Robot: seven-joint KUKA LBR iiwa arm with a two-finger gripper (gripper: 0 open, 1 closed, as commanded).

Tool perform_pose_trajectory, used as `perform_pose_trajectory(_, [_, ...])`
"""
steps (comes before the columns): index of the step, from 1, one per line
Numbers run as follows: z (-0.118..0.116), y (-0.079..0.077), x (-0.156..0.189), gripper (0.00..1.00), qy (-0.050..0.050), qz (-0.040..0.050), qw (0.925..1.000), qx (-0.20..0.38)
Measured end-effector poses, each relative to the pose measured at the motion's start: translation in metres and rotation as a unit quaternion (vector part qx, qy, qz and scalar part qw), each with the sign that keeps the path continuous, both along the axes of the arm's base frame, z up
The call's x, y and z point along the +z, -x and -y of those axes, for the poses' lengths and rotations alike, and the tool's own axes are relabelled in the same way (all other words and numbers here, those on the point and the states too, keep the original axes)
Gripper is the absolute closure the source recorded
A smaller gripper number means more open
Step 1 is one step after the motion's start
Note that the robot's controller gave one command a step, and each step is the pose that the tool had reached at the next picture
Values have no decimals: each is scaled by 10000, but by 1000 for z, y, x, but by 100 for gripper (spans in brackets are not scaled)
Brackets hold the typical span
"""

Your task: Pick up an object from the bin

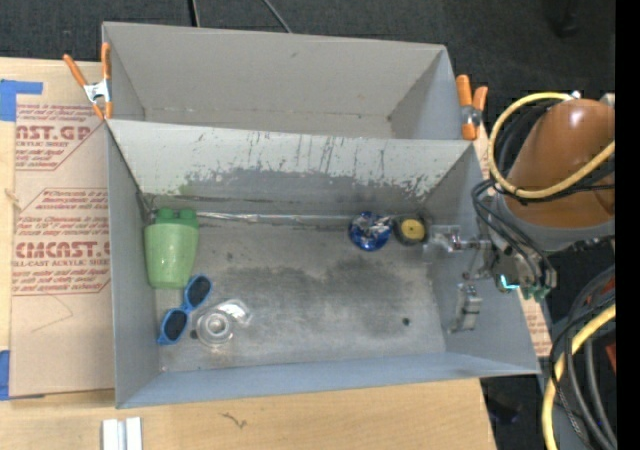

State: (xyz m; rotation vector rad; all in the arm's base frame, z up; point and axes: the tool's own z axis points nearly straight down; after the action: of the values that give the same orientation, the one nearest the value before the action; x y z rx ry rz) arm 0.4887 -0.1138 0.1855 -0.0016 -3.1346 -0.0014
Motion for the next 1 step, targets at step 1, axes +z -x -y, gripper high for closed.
perform_pose_trajectory(1, [-4, -58, -69, 0, -2, 34, 9990, -444])
